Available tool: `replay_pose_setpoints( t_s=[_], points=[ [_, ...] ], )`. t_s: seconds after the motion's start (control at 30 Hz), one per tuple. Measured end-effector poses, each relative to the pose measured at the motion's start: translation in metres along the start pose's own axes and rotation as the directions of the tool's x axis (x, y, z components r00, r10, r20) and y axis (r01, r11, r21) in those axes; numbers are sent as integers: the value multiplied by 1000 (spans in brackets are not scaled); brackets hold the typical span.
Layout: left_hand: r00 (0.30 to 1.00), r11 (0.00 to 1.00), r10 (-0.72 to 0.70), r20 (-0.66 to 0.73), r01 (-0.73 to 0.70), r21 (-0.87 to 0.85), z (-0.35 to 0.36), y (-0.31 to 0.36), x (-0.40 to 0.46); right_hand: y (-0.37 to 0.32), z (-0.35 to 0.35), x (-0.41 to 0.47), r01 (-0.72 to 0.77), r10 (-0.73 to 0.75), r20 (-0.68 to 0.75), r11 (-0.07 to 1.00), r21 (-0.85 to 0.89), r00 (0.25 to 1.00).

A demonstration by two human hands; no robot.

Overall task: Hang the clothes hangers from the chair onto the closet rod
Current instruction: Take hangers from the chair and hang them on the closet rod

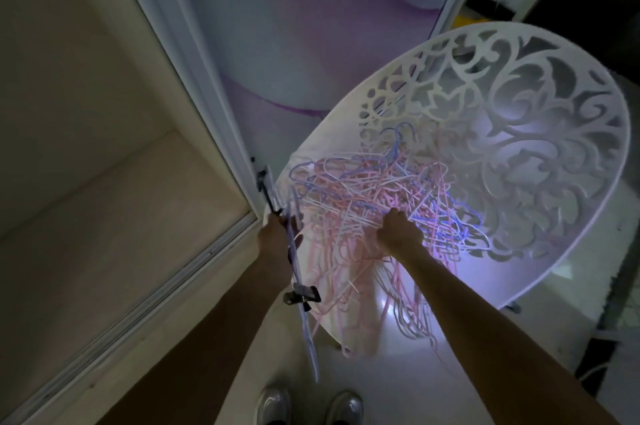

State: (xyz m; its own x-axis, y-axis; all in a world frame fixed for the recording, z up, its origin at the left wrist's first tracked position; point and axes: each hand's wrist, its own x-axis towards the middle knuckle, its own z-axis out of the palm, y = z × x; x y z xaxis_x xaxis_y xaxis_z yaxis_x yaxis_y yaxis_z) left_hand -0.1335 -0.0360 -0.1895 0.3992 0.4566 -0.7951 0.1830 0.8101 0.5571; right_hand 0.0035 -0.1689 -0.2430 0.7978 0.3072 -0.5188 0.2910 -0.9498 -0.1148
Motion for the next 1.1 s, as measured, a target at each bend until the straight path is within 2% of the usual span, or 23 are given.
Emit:
replay_pose_setpoints(
  t_s=[0.1,0.17,0.33,0.43,0.5,0.57,0.6,0.67,0.73,0.77,0.87,0.93,1.03,1.1],
  points=[
    [998,1000,6,57,-7,7,10,2,-1,7,9,10,-8,-2,-114,996,-92,994],
    [996,999,21,83,-23,26,16,5,-1,8,9,12,-15,4,-153,997,-76,988],
    [992,998,7,123,-15,64,18,10,-3,13,2,-5,-30,65,-198,985,171,978],
    [987,998,2,161,-11,57,16,9,-4,30,5,-7,53,-13,-151,963,264,989],
    [983,999,-7,182,1,32,16,7,-2,43,8,-4,112,-54,-176,934,340,983],
    [981,999,-16,193,10,34,15,4,2,52,15,-2,43,68,-240,901,431,968],
    [981,999,-36,191,27,47,14,-1,3,57,21,-5,-39,152,-219,893,448,964],
    [981,997,-49,186,37,64,12,-5,5,60,32,-10,-149,188,-66,913,379,980],
    [980,994,-50,192,29,107,10,-11,8,64,42,-18,-116,103,64,957,267,993],
    [981,990,-51,185,26,137,8,-13,10,68,46,-23,-58,44,75,978,201,996],
    [987,976,-77,140,46,211,0,-20,15,88,56,-36,111,-114,-74,993,-46,991],
    [988,969,-89,123,57,240,-3,-23,18,96,59,-42,129,-147,-181,986,-107,972],
    [986,969,-82,143,45,244,-1,-27,12,94,68,-51,170,-213,-158,954,-245,964],
    [985,968,-74,155,34,248,1,-28,8,88,72,-57,144,-175,-153,970,-197,973]
  ],
)
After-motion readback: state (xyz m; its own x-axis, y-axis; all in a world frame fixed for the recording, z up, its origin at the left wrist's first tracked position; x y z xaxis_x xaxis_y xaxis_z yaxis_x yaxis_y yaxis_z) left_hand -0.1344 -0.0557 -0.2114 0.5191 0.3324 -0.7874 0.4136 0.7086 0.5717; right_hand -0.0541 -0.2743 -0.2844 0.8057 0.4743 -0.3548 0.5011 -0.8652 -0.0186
